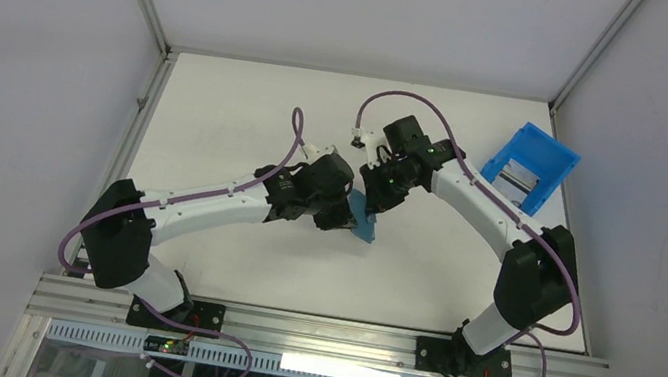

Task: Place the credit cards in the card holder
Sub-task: Open the card holder at the center of the board.

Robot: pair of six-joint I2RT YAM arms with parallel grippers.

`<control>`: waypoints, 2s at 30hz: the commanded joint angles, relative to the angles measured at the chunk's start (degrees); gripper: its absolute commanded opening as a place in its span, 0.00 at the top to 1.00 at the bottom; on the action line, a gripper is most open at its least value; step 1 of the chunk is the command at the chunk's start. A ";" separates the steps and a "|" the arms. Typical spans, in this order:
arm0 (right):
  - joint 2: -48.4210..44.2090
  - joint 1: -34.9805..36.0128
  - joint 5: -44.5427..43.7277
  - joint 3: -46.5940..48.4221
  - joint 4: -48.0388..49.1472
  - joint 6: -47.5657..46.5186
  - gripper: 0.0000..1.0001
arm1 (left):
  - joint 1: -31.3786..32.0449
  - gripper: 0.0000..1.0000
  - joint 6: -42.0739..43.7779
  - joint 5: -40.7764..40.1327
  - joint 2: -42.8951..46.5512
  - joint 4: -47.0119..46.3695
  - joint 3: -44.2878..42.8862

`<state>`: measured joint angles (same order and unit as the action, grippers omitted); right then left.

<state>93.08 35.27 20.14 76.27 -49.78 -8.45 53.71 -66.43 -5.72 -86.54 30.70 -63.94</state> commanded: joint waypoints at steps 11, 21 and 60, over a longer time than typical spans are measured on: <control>-1.41 0.30 2.02 -0.48 -1.84 1.11 0.75 | 1.49 1.00 3.15 -3.98 1.38 -1.08 -5.41; -2.64 0.33 4.83 -0.69 -2.52 1.10 0.77 | 1.50 1.00 2.93 -5.53 1.14 1.14 -6.08; -1.19 -3.47 8.17 -0.26 0.43 5.77 0.61 | 1.65 1.00 4.03 -2.23 -0.10 0.15 -7.47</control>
<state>92.95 31.16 28.91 76.05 -51.64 -3.73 55.09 -63.42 -8.80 -87.05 34.37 -68.66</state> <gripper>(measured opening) 0.393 0.034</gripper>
